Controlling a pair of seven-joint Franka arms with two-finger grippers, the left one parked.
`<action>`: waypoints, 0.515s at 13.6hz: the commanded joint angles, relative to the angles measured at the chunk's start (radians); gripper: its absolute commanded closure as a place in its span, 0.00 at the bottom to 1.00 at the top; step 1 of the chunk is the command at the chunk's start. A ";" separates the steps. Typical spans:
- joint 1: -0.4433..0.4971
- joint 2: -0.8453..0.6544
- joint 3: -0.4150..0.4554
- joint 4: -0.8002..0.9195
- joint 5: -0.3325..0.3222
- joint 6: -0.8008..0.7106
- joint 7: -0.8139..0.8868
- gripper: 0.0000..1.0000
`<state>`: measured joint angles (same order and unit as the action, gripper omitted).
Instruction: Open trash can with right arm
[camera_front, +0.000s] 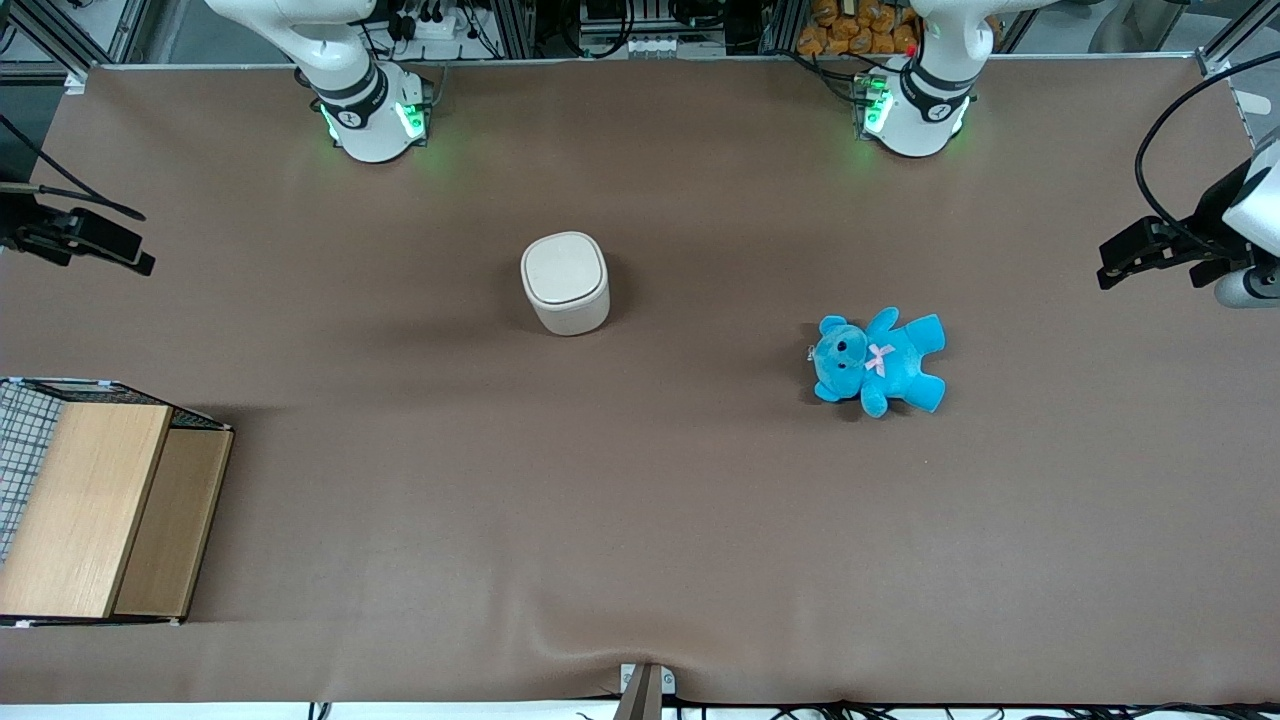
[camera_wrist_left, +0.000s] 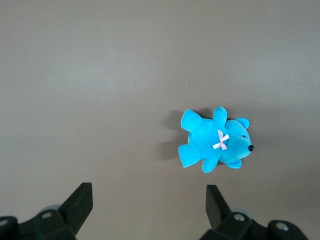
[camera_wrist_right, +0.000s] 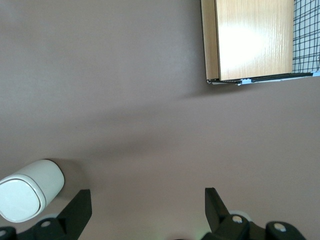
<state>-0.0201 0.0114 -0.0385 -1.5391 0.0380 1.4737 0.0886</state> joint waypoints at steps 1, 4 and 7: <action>0.031 0.001 0.003 0.010 0.000 -0.012 0.026 0.00; 0.072 0.004 0.005 0.010 0.006 -0.006 0.074 0.00; 0.109 0.015 0.006 0.011 0.011 -0.003 0.105 0.13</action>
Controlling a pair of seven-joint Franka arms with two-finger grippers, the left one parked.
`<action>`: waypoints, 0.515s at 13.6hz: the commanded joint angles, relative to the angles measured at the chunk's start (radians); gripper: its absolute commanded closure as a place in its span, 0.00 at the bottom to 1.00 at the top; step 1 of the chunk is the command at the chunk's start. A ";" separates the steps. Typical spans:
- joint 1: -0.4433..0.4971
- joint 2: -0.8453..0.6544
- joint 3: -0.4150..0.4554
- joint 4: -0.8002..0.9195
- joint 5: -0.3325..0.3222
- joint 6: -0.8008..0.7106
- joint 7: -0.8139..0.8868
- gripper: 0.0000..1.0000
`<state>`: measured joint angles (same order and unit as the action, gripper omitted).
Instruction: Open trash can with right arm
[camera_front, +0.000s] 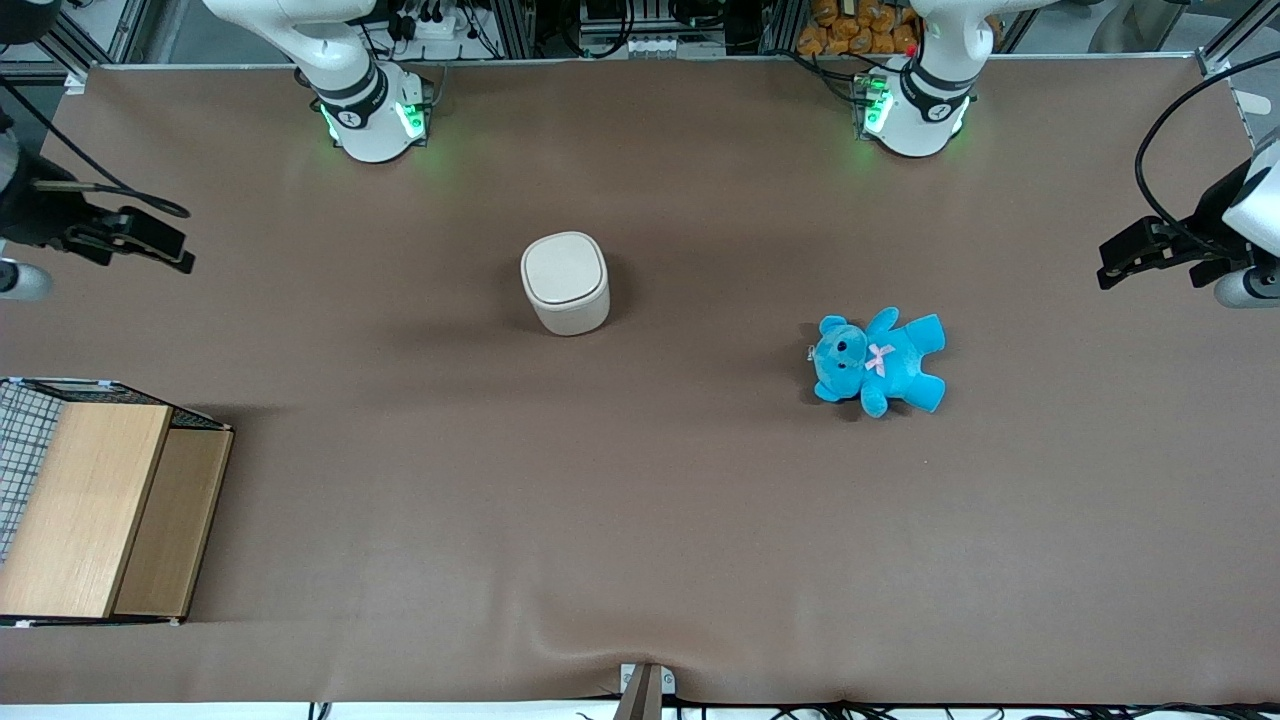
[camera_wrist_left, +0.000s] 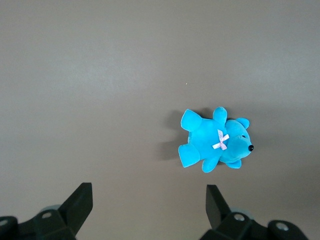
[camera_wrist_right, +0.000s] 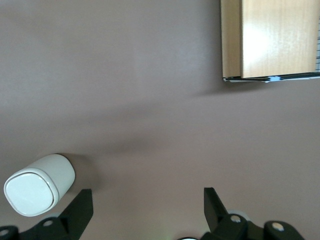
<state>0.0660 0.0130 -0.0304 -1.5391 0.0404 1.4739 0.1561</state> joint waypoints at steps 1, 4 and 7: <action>0.034 0.021 0.000 0.013 0.015 -0.003 0.054 0.17; 0.055 0.042 0.006 0.014 0.085 0.000 0.115 0.48; 0.084 0.067 0.036 0.016 0.101 0.017 0.163 0.71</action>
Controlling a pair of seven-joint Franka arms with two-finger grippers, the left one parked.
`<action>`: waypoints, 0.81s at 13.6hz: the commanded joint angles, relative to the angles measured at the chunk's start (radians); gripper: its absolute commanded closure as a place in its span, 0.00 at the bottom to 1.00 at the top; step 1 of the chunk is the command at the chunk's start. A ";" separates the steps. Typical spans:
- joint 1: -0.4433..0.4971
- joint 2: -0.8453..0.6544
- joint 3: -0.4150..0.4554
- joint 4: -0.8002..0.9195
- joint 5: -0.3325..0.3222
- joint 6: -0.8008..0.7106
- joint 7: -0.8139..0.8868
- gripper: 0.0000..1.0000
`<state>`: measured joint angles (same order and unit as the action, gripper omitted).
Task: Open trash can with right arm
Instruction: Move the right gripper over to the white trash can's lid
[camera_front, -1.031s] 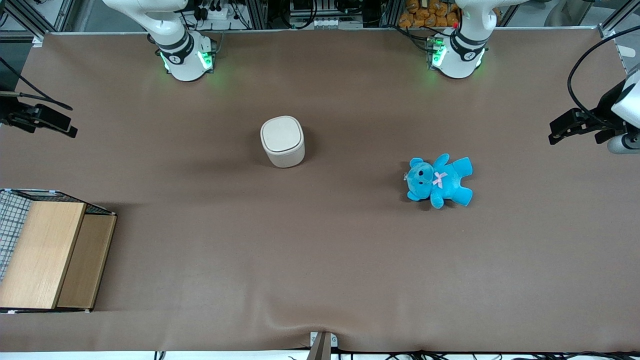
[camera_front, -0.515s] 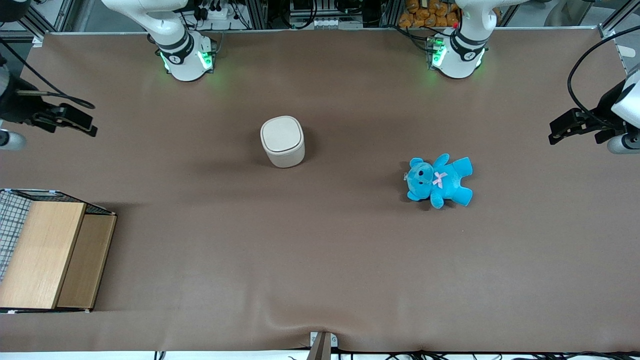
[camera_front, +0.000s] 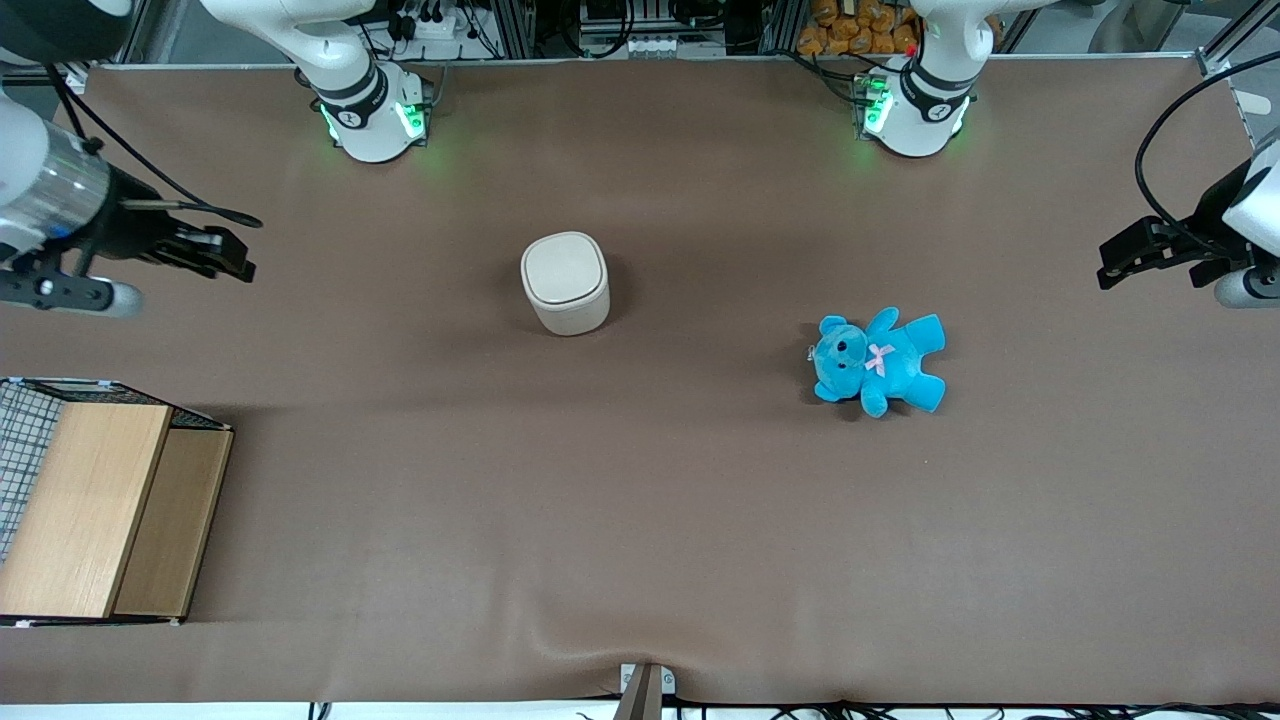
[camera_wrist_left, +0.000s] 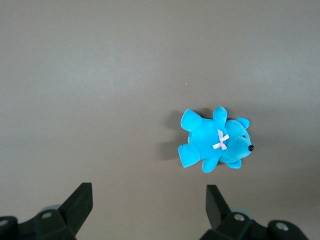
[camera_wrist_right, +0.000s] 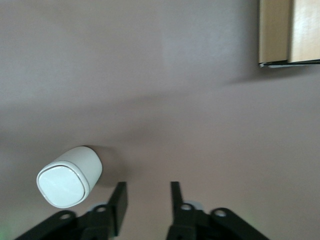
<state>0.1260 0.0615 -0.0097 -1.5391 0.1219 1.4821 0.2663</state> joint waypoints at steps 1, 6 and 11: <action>0.043 0.024 0.022 0.014 0.019 0.015 0.097 0.79; 0.099 0.043 0.126 -0.064 0.016 0.095 0.230 1.00; 0.103 0.037 0.233 -0.229 0.019 0.252 0.284 1.00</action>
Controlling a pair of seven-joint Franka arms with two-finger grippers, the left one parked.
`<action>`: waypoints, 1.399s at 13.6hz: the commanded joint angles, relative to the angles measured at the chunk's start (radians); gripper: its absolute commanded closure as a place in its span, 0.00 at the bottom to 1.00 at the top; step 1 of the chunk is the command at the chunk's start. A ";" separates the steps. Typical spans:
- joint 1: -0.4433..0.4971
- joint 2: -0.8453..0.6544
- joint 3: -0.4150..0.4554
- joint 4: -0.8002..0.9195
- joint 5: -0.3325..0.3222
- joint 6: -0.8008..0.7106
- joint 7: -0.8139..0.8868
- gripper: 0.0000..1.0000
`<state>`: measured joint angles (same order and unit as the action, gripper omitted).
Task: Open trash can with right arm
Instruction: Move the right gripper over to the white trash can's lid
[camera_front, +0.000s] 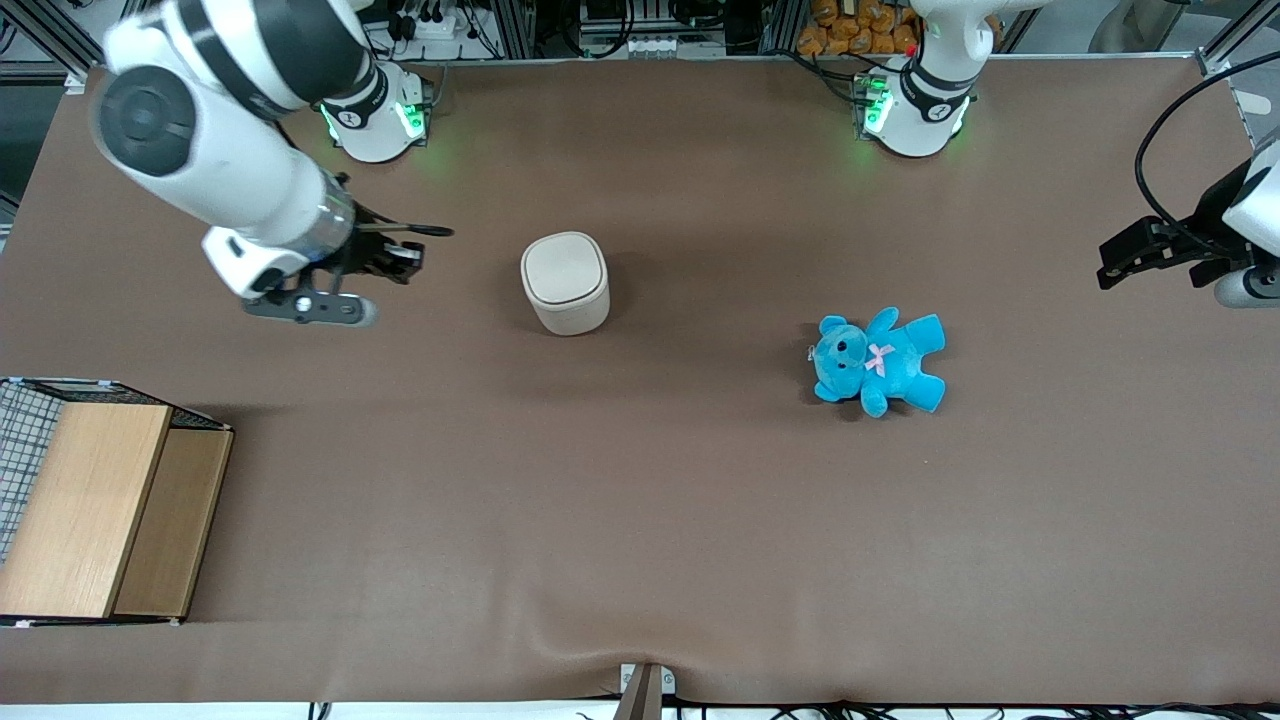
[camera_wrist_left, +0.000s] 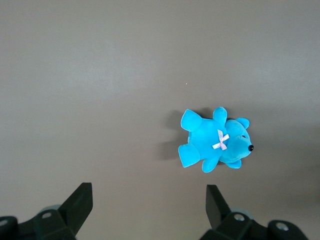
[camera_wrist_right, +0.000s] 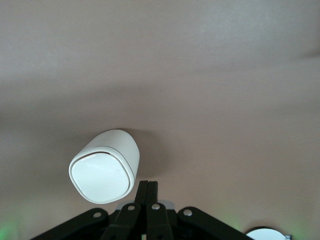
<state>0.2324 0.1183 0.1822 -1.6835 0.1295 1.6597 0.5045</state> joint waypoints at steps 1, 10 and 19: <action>-0.005 -0.023 0.072 -0.123 0.010 0.119 0.089 1.00; 0.024 -0.028 0.180 -0.360 -0.001 0.396 0.161 1.00; 0.062 -0.022 0.187 -0.470 -0.001 0.496 0.224 1.00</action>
<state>0.2830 0.1187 0.3689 -2.1235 0.1298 2.1330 0.6966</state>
